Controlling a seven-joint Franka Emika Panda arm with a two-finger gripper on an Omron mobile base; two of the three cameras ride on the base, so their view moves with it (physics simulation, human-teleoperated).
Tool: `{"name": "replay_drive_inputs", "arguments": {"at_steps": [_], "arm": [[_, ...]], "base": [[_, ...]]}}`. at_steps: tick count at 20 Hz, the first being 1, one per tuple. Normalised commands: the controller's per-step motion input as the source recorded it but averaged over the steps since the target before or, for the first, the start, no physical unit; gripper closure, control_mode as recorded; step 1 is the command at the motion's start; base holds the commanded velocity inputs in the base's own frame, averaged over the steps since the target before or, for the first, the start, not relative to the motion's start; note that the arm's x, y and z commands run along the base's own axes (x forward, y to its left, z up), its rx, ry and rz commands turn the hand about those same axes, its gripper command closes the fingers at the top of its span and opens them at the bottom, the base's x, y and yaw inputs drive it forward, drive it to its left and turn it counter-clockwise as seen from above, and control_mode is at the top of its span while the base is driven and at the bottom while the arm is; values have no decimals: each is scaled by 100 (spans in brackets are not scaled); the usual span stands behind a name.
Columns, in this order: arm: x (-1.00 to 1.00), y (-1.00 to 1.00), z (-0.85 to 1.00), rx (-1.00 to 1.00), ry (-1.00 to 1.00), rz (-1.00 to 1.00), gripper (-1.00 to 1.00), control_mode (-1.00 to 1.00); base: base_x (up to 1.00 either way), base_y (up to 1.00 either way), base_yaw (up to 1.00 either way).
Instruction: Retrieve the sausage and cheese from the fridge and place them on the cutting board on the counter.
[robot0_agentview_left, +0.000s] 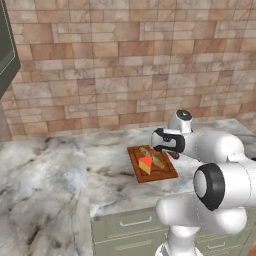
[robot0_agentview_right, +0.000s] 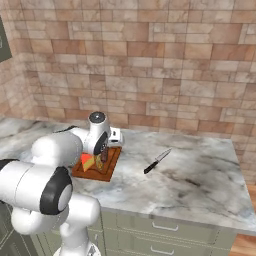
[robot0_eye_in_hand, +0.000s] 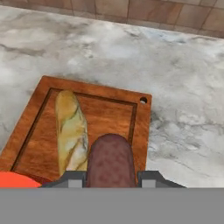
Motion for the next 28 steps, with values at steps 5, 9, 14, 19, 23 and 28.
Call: {"name": "replay_drive_inputs", "arguments": {"at_steps": [5, 9, 14, 19, 23, 28], "arm": [[38, 8, -39, 0, 0, 0, 100, -100], [36, 9, -38, 0, 0, 0, 100, -100], [24, 0, -25, 2, 10, 2, 100, -100], [1, 0, -23, 6, 3, 0, 100, -100], [0, 0, -18, 6, 0, 0, 100, -100], [0, 0, -9, 9, 0, 0, 100, -100]], "base": [[0, 0, 0], [0, 0, 0], [0, 0, 0], [0, 0, 0], [0, 0, 0], [0, 0, 0]]}}
